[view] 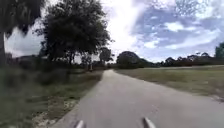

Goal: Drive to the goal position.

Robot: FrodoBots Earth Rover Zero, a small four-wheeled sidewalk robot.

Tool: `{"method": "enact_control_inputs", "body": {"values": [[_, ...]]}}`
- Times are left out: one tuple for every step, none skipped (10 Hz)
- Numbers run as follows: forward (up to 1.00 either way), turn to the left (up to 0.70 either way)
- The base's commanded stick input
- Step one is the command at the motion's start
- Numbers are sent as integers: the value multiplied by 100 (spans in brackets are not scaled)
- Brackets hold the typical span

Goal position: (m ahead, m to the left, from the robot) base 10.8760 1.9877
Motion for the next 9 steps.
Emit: {"method": "enact_control_inputs", "body": {"values": [[70, 0], [70, 0], [70, 0], [70, 0], [70, 0], [70, 0], [70, 0], [70, 0], [70, 0]]}}
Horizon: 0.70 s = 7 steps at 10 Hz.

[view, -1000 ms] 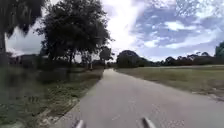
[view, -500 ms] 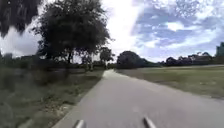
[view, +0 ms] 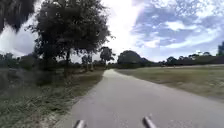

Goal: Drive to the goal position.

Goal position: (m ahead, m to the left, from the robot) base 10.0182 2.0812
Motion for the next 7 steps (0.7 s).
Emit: {"method": "enact_control_inputs", "body": {"values": [[70, 0], [70, 0], [70, 0], [70, 0], [70, 0], [70, 0], [70, 0]]}}
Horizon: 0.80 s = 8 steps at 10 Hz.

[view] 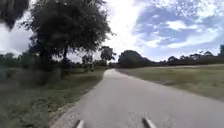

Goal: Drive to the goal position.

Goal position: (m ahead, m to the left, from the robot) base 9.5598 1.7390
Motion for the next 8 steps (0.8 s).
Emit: {"method": "enact_control_inputs", "body": {"values": [[70, 0], [70, 0], [70, 0], [70, 0], [70, 0], [70, 0], [70, 0], [70, 0]]}}
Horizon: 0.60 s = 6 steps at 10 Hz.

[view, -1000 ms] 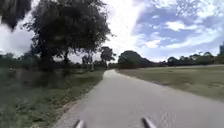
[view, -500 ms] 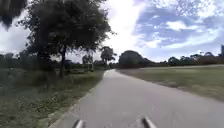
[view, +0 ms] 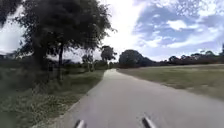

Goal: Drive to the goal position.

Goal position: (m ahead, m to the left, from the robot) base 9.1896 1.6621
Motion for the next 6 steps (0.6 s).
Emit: {"method": "enact_control_inputs", "body": {"values": [[70, 0], [70, 0], [70, 0], [70, -3], [70, -14], [70, -25]]}}
